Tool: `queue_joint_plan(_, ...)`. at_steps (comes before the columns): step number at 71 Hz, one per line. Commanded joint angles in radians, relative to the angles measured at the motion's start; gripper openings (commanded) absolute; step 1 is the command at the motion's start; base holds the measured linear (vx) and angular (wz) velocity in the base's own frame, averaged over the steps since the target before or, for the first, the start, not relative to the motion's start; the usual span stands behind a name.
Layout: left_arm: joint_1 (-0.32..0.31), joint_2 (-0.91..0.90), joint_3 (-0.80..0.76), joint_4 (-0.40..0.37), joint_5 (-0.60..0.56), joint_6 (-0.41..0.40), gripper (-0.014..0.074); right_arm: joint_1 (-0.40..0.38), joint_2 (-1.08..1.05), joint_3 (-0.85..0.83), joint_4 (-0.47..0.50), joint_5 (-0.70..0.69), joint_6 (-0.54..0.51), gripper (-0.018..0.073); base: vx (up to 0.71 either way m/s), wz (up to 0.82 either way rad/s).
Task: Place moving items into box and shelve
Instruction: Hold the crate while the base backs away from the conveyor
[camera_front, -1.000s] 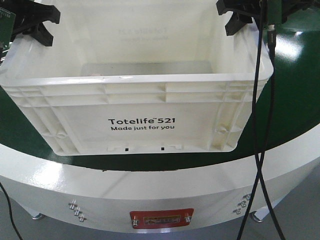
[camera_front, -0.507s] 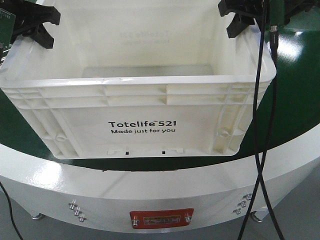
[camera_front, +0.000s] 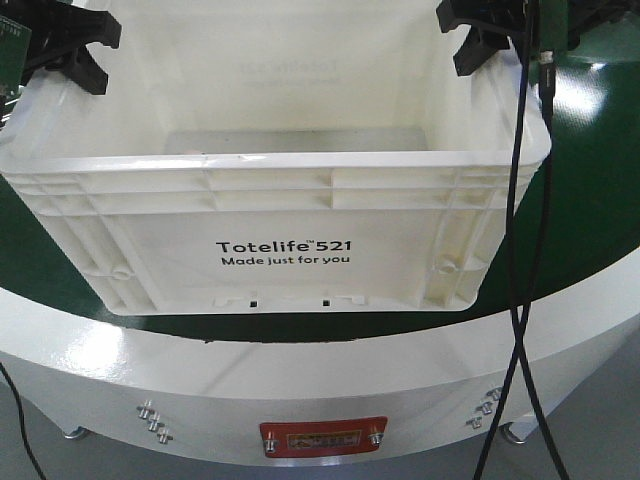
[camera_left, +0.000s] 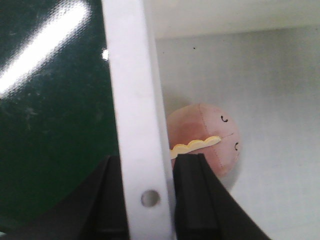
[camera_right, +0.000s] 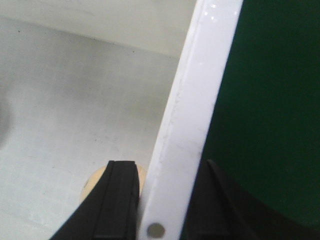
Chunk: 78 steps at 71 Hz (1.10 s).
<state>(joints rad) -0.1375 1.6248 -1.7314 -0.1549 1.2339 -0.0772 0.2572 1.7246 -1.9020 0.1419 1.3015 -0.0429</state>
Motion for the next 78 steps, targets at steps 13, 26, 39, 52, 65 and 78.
queue_joint_plan(13, -0.017, -0.065, -0.044, -0.147, -0.127, 0.014, -0.002, 0.017, -0.069, -0.045, 0.17, -0.097, -0.035, -0.0012, 0.0, 0.0)
queue_joint_plan(26, -0.017, -0.065, -0.044, -0.147, -0.127, 0.014, -0.002, 0.017, -0.069, -0.045, 0.17, -0.097, -0.035, -0.0012, 0.0, 0.0)
queue_joint_plan(39, -0.017, -0.065, -0.044, -0.147, -0.127, 0.014, -0.002, 0.017, -0.069, -0.045, 0.17, -0.097, -0.035, -0.0012, 0.0, 0.0)
queue_joint_plan(52, -0.017, -0.065, -0.044, -0.147, -0.127, 0.014, -0.002, 0.017, -0.069, -0.045, 0.17, -0.097, -0.035, -0.0012, 0.0, 0.0)
queue_joint_plan(65, -0.017, -0.065, -0.044, -0.147, -0.127, 0.014, -0.002, 0.017, -0.069, -0.045, 0.17, -0.097, -0.035, -0.0012, 0.0, 0.0)
queue_joint_plan(78, -0.017, -0.065, -0.044, -0.147, -0.127, 0.014, -0.002, 0.017, -0.069, -0.045, 0.17, -0.097, -0.035, -0.0012, -0.01, 0.0)
